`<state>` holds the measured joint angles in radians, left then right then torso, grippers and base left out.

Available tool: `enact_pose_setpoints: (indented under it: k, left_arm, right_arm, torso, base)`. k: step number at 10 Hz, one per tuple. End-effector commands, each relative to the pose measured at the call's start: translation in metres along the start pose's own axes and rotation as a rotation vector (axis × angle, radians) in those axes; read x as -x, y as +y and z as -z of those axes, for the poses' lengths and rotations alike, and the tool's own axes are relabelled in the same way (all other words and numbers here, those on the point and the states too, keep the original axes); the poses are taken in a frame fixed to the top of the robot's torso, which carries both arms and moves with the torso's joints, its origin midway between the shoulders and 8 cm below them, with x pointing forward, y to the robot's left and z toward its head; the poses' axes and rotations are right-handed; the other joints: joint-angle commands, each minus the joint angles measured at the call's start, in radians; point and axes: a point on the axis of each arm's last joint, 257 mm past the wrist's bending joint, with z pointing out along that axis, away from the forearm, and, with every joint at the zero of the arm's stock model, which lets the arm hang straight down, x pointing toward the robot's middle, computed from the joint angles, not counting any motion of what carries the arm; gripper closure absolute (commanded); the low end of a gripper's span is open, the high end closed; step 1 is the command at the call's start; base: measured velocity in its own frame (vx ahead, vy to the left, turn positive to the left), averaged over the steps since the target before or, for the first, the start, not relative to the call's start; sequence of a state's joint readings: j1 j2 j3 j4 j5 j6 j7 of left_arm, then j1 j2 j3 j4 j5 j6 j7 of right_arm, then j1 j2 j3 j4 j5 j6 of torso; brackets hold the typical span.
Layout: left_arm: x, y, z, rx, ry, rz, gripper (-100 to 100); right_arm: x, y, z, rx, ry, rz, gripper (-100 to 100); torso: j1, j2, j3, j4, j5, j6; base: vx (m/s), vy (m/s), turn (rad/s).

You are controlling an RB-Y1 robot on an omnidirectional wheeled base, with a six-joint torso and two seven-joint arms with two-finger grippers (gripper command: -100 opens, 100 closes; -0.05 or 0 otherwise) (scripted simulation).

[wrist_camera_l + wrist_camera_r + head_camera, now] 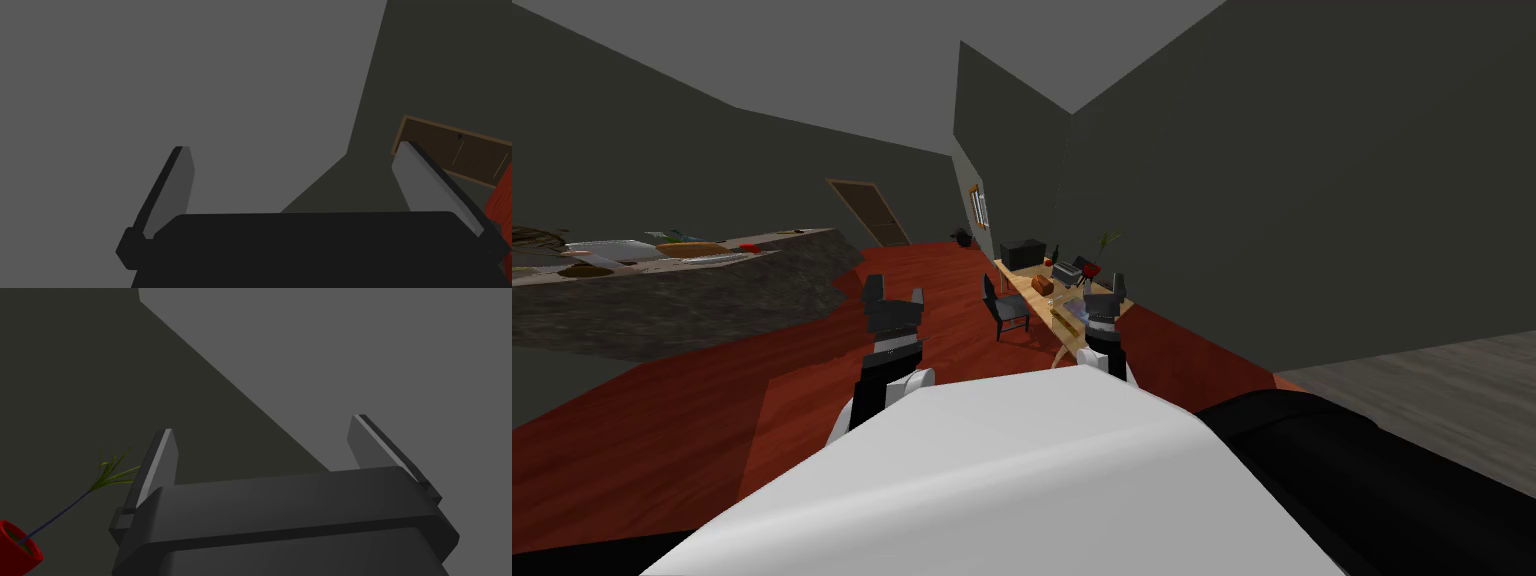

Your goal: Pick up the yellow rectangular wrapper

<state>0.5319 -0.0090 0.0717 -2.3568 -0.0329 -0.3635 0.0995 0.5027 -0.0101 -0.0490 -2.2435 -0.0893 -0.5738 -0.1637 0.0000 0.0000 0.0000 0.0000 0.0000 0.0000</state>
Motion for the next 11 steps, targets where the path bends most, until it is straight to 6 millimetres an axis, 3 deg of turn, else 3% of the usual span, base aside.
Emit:
enact_pose_setpoints:
  k: [1, 4, 7, 8, 10, 11]
  left_arm:
    - [0.0, 0.0, 0.0, 0.0, 0.0, 0.0, 0]
    - [0.0, 0.0, 0.0, 0.0, 0.0, 0.0, 0]
    - [0.0, 0.0, 0.0, 0.0, 0.0, 0.0, 0]
    - [0.0, 0.0, 0.0, 0.0, 0.0, 0.0, 0]
    - [0.0, 0.0, 0.0, 0.0, 0.0, 0.0, 0]
    - [0.0, 0.0, 0.0, 0.0, 0.0, 0.0, 0]
  right_arm:
    - [-0.002, -0.013, 0.007, -0.045, 0.039, 0.028, -100]
    - [-0.005, -0.042, 0.026, -0.14, 0.106, 0.08, -100]
    - [-0.003, -0.083, 0.06, -0.279, 0.18, 0.15, -100]
    - [-0.004, -0.083, 0.06, -0.28, 0.191, 0.154, -100]
    - [0.001, -0.114, 0.095, -0.396, 0.25, 0.212, -100]
    - [0.001, -0.114, 0.095, -0.397, 0.256, 0.214, -100]
  torso:
    - [0.0, 0.0, 0.0, 0.0, 0.0, 0.0]
    - [0.005, -0.004, -0.002, -0.001, 0.001, 0.0]
    - [0.005, -0.007, -0.004, -0.002, 0.001, 0.0]
    - [0.007, -0.008, -0.005, -0.002, 0.001, 0.0]
    - [0.003, -0.006, -0.003, -0.001, 0.001, 0.0]
    - [0.003, -0.007, -0.004, -0.002, 0.001, 0.0]
  base:
    - [0.03, 0.02, -0.029]
    - [0.072, 0.072, -0.027]
    - [0.109, 0.089, -0.022]
    - [0.091, 0.073, -0.01]
    - [0.097, 0.055, -0.007]
    - [0.101, 0.062, -0.002]
